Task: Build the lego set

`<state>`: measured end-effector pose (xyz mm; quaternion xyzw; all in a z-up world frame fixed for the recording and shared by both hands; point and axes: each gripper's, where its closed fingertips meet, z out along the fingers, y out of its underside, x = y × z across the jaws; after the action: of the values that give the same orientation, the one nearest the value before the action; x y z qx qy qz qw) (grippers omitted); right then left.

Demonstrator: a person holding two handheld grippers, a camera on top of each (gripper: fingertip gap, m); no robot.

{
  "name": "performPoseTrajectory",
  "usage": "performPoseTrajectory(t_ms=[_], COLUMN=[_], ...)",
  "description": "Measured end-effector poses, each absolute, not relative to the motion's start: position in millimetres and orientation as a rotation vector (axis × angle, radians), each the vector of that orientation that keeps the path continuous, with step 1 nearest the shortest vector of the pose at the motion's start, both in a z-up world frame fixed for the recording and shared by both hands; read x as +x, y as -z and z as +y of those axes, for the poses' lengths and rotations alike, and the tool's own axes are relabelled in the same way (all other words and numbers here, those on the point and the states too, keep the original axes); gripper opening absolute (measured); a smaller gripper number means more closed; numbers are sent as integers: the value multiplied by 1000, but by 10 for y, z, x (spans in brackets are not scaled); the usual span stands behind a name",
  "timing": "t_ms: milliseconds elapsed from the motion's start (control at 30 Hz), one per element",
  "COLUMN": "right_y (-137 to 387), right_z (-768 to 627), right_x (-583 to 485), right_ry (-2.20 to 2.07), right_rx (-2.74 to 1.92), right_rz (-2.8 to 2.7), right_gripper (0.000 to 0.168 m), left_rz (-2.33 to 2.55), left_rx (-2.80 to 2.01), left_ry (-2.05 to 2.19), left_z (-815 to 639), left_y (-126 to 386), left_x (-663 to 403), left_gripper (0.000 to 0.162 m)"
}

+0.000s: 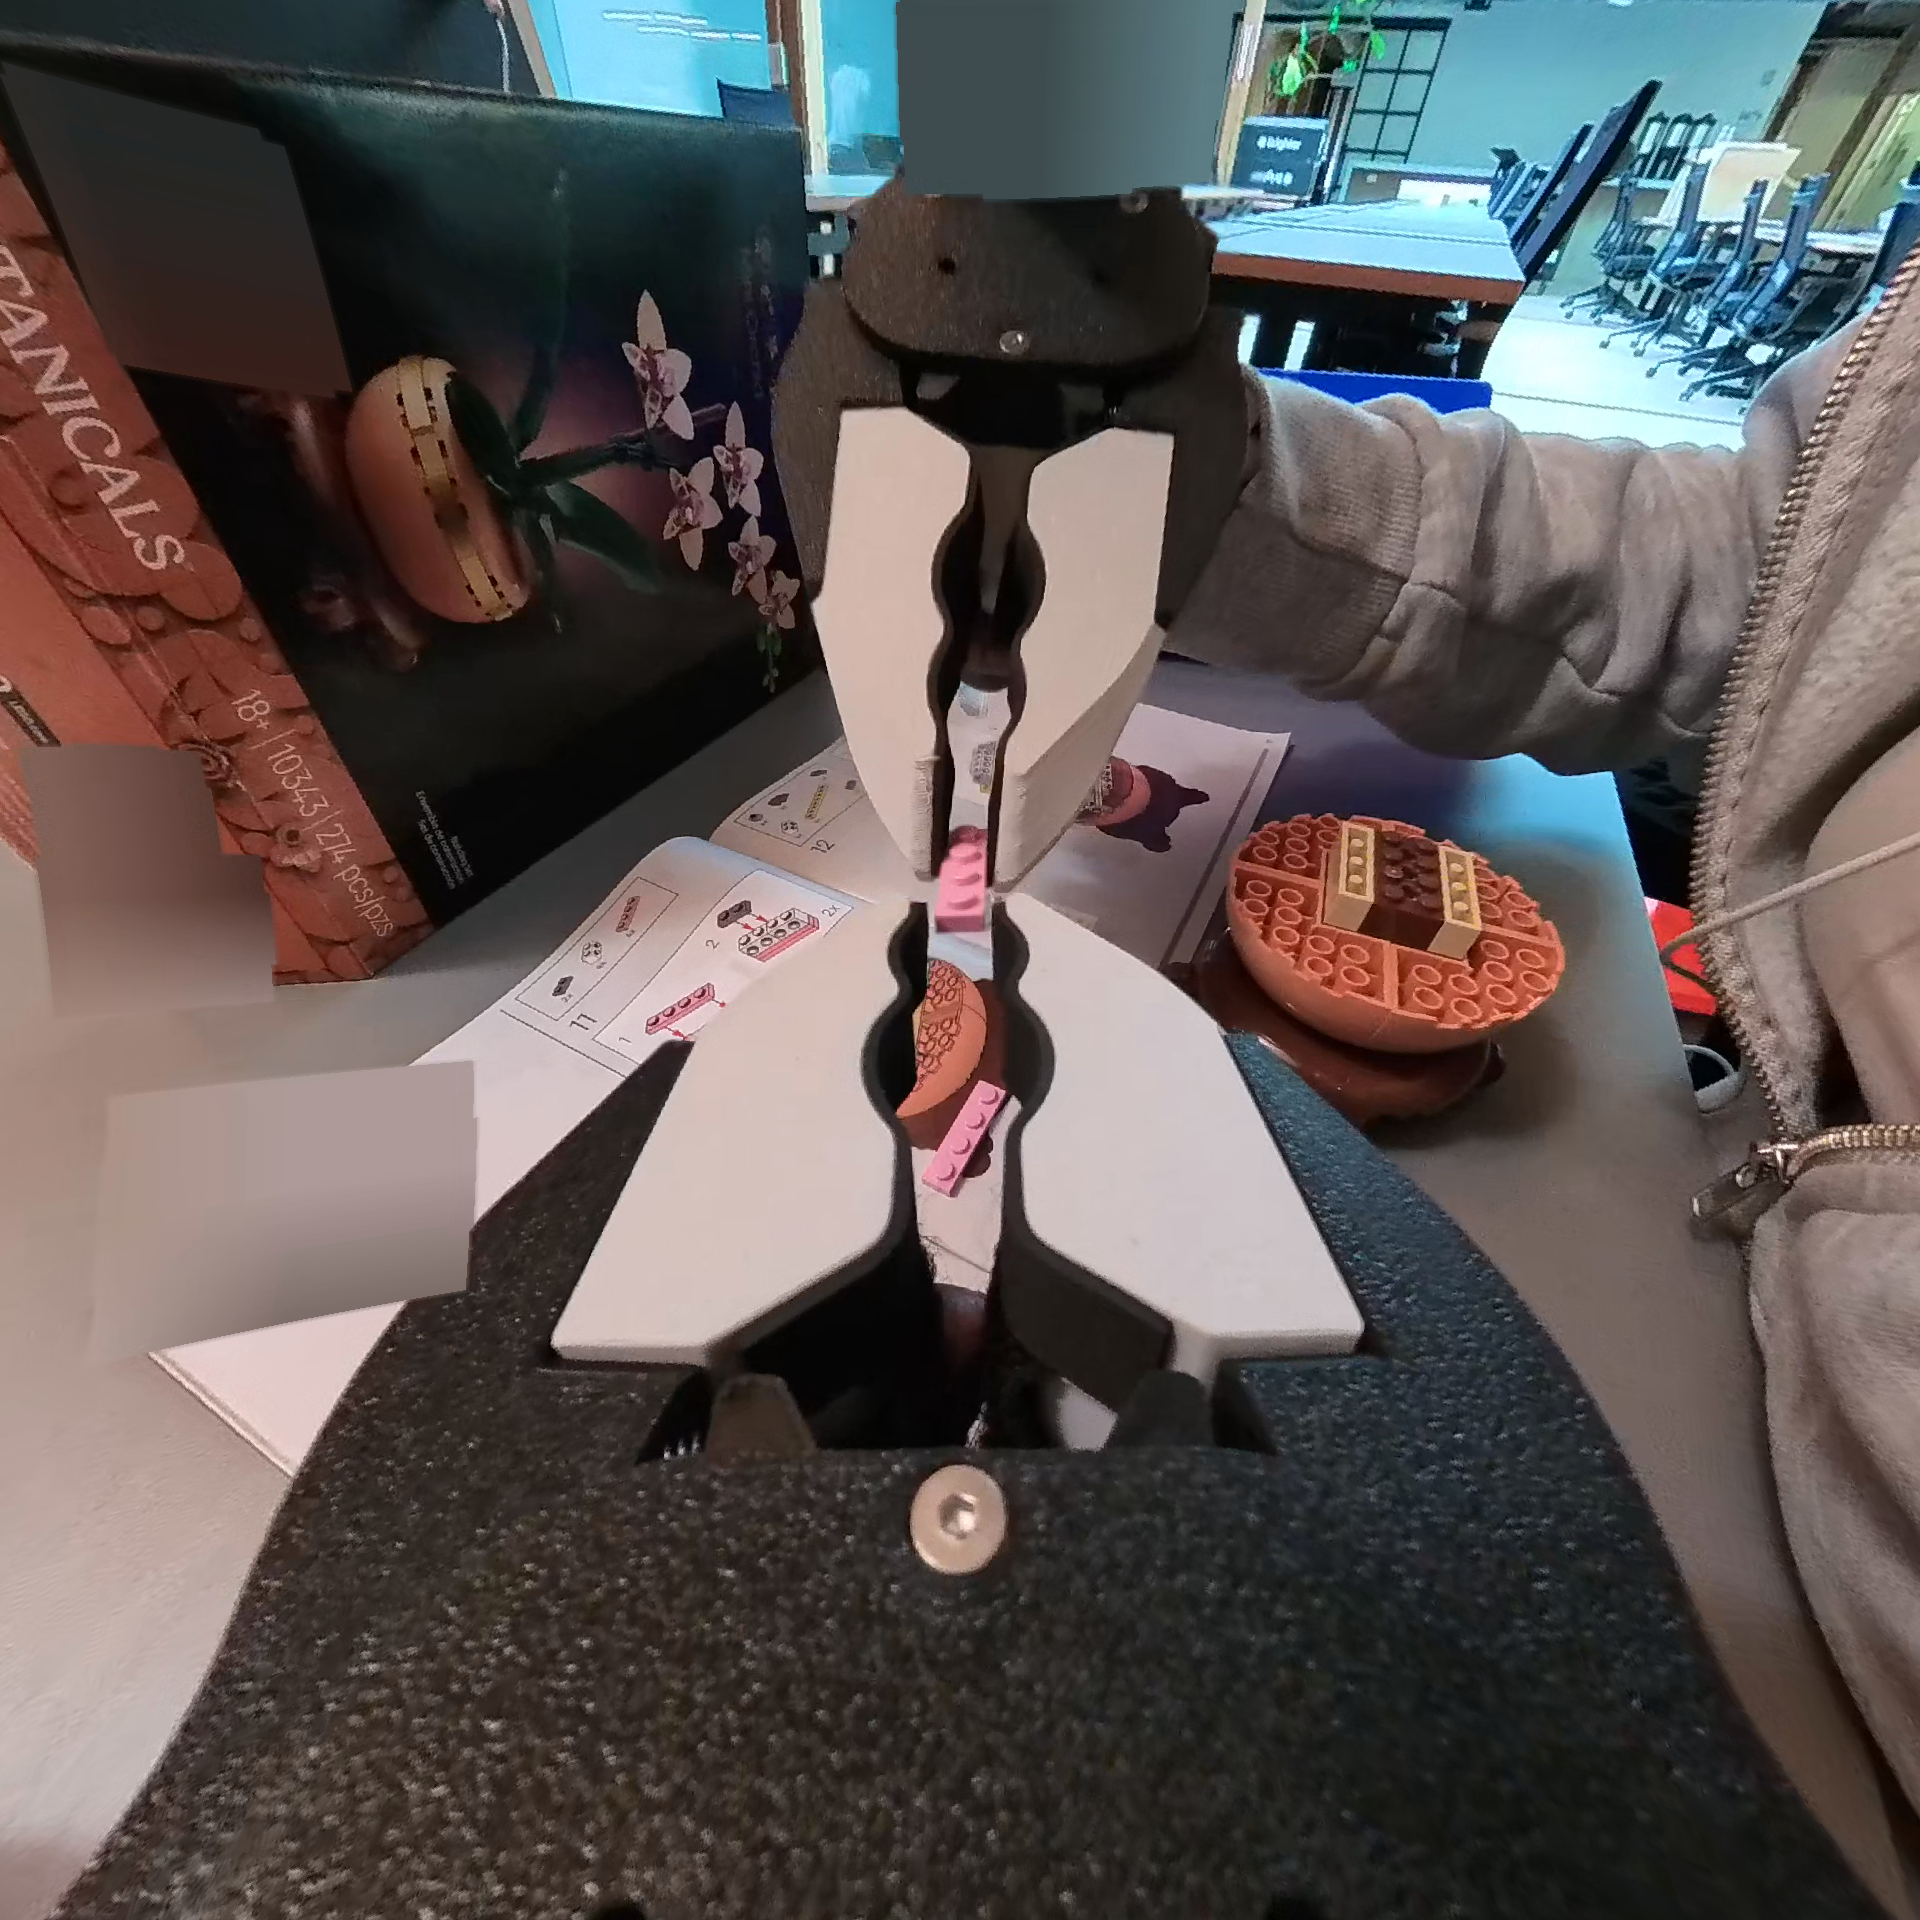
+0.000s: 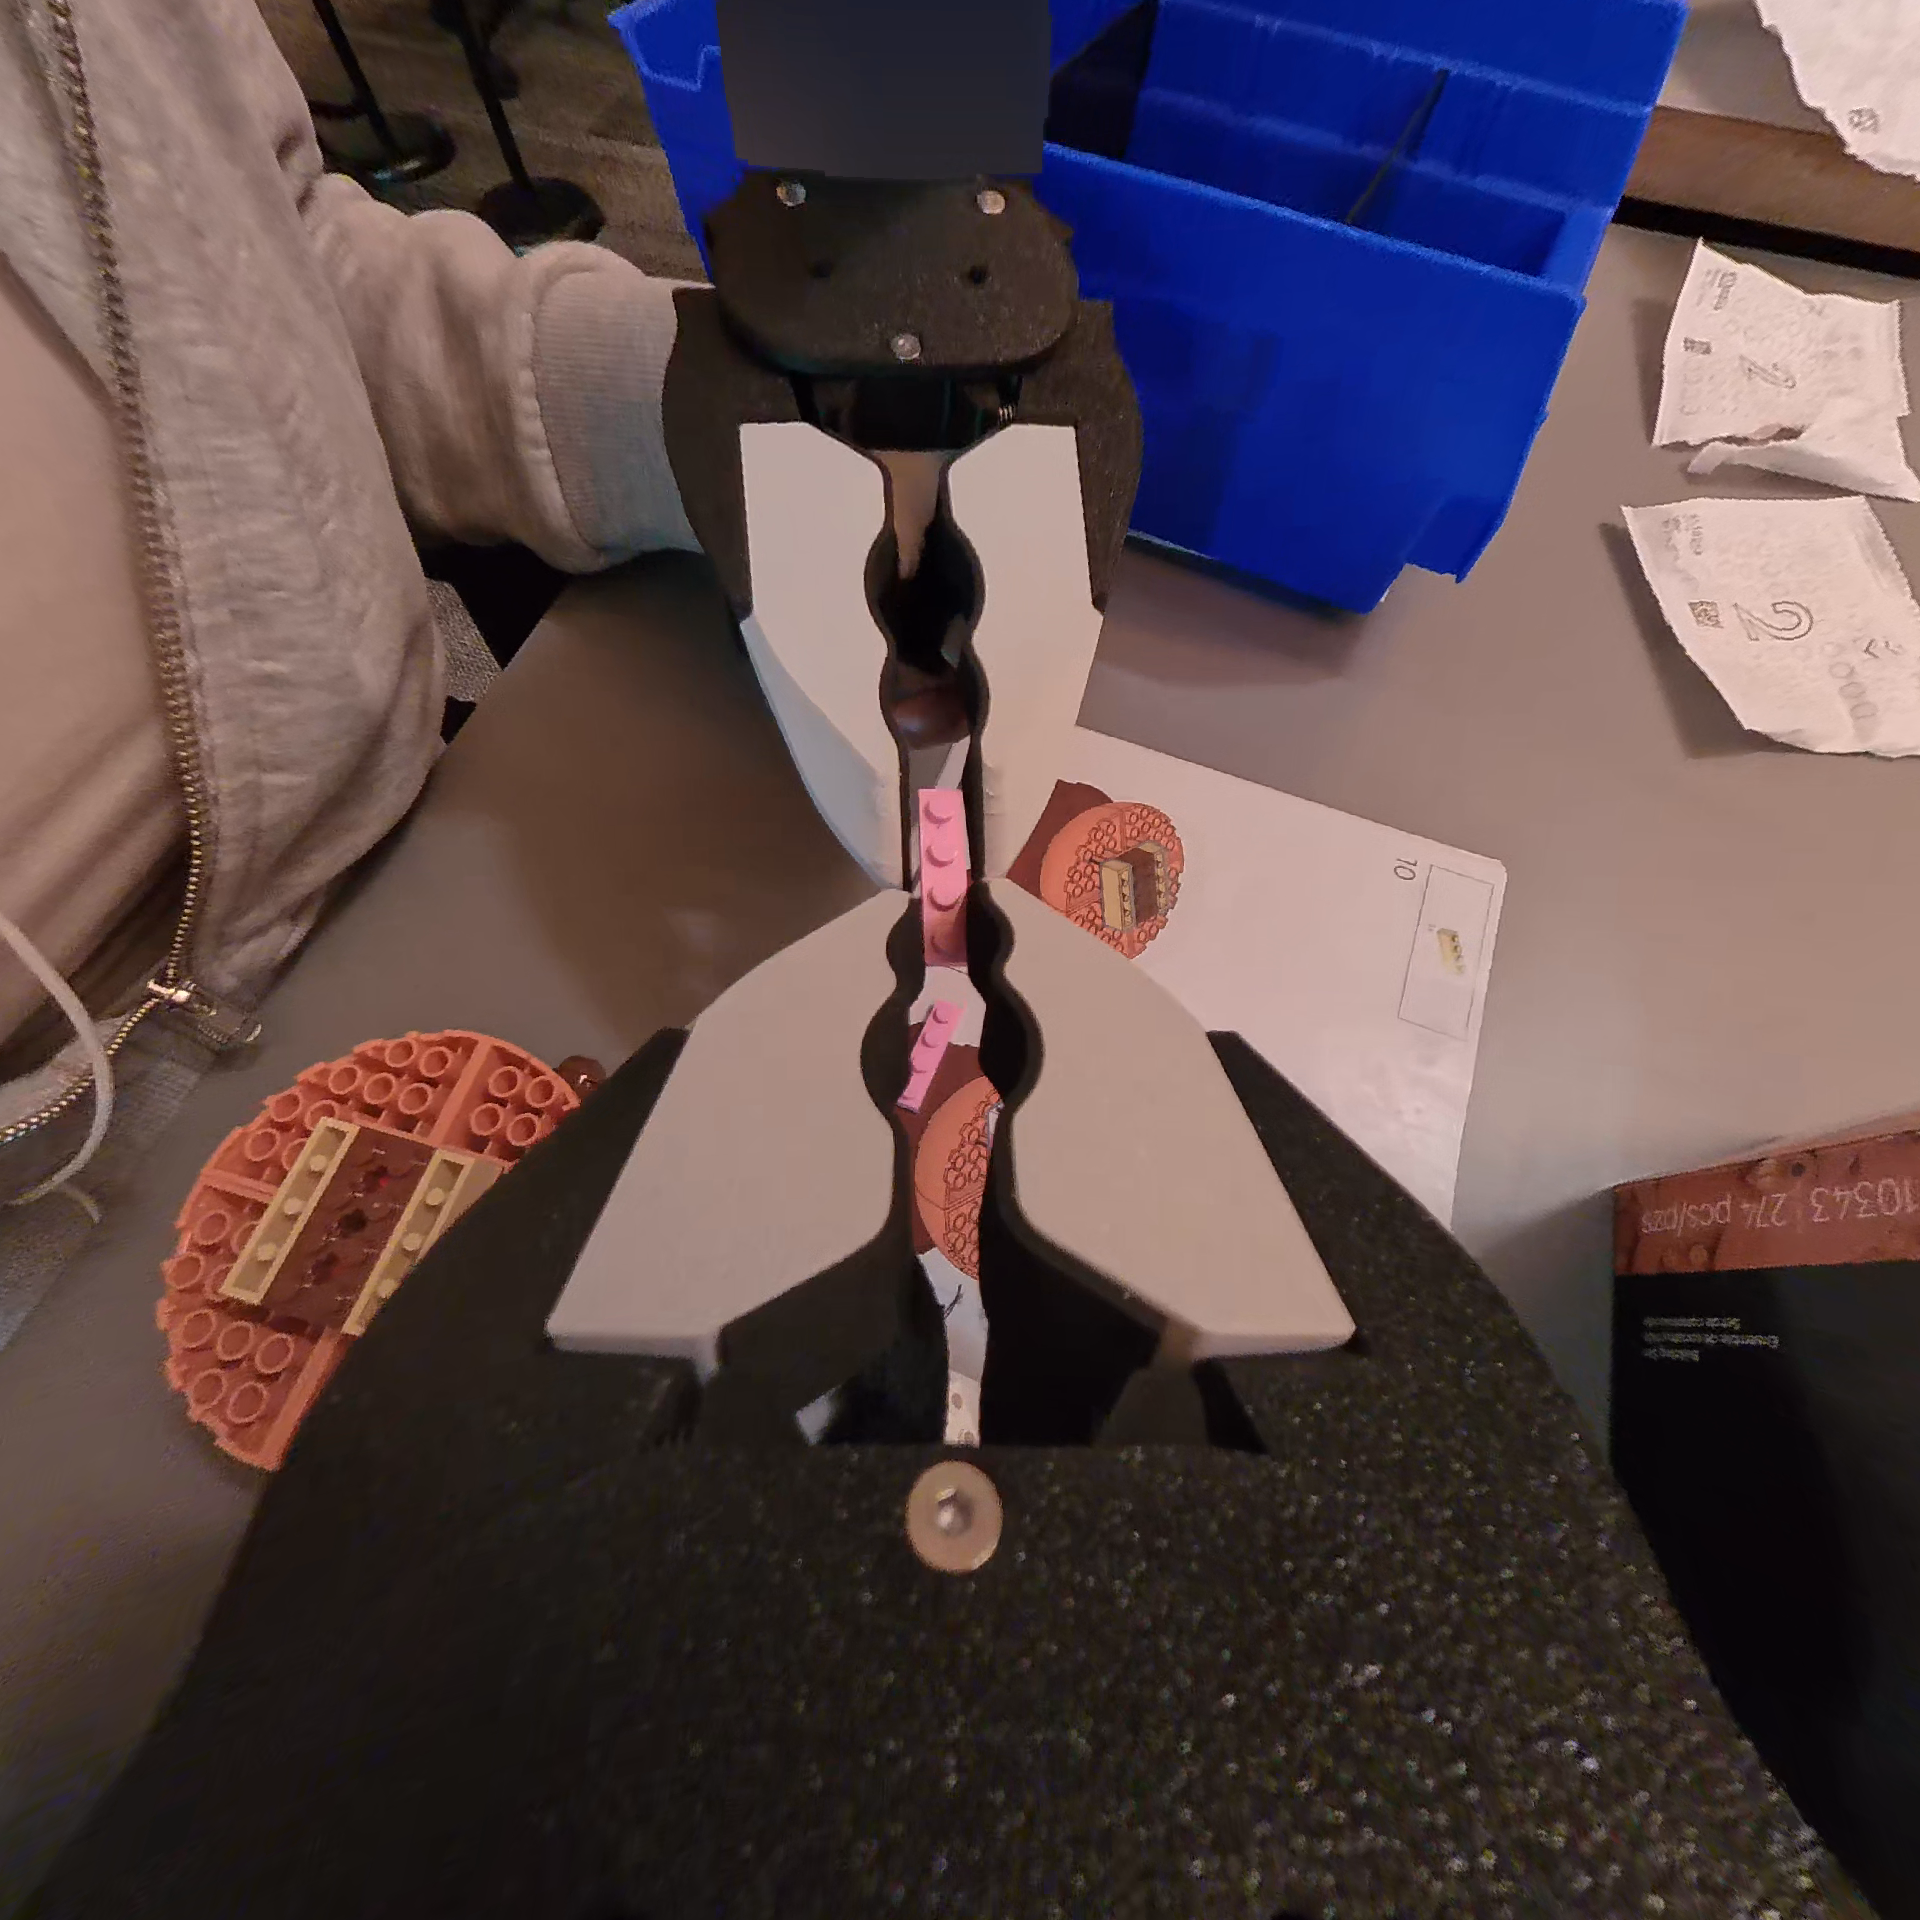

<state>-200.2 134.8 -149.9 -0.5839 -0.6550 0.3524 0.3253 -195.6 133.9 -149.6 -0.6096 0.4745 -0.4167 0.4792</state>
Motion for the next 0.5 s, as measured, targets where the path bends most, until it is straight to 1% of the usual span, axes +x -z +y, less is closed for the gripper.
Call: performPoseTrajectory(t_ms=[300,333,400,500], right_y=[1498,1483,1488,1771], right_z=[1345,1341,1344,1353], right_x=[-2021,-2025,-1993,-1856], right_ry=[-937,-950,-963,-847], right_rx=[-1528,-1530,-1569,-1738], right_rz=[-1700,-1687,-1659,-1703], right_gripper=[8,9,22,26], left_rz=[1149,1139,1116,1119], left_rx=[-1480,-1482,-1499,-1583], left_ry=[1035,1041,1035,958], left_z=[1334,1334,1330,1305], left_y=[1485,1479,1486,1644], left_x=[-1961,-1970,-2021,-2174], left_gripper=[7,7,7,7])
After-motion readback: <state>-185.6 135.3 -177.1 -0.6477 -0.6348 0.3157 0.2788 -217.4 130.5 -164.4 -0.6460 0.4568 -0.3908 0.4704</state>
